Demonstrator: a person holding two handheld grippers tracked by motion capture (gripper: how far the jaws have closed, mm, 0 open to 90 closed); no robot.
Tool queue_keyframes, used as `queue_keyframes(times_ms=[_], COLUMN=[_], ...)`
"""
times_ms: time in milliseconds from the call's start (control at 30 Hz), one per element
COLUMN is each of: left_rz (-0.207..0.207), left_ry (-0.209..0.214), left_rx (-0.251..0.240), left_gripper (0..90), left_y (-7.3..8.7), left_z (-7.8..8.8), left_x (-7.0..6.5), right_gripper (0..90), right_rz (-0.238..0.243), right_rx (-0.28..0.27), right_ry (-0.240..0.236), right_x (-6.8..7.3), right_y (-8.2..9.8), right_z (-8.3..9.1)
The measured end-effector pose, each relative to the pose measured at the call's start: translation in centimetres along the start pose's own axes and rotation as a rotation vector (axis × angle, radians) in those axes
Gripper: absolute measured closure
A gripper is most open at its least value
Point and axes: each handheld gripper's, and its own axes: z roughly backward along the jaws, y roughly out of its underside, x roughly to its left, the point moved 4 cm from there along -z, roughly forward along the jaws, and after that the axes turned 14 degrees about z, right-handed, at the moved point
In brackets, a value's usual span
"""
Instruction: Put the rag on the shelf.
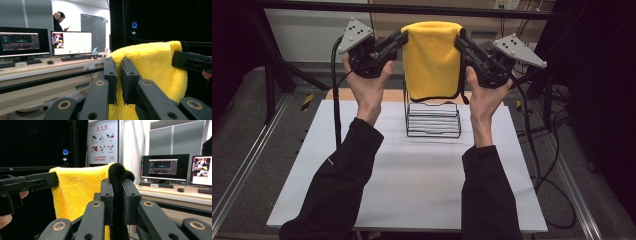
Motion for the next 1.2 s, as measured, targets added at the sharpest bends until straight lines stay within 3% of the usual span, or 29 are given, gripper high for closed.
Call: queue_keyframes(times_ms=[233,567,900,1200], left_rz=[0.017,0.006,0.016,-0.004], left_ry=[-0.005,-0.004,-0.018,-0.048], left_rx=[-0.011,-0.029,-0.028,-0.011], left_gripper=[83.8,83.8,83.8,83.8], left_y=[-0.9,-1.8,-2.4,-2.2], left_z=[-1.0,-2.5,-4.4,-5.6], left_x=[0.4,0.8,2.2,3.7], right_gripper=[80.9,80.9,80.9,80.9], right_rz=[-0.008,-0.008,-0.005,0.002], right_rx=[-0.008,-0.022,-0.016,-0.008], right_ry=[0.004,0.02,0.022,0.013], right_x=[-0.7,-2.1,-3.0,-3.7], right_y=[-0.4,-1.3,-1.5,-0.7], right_z=[-1.0,-2.1,-3.8,-5.4])
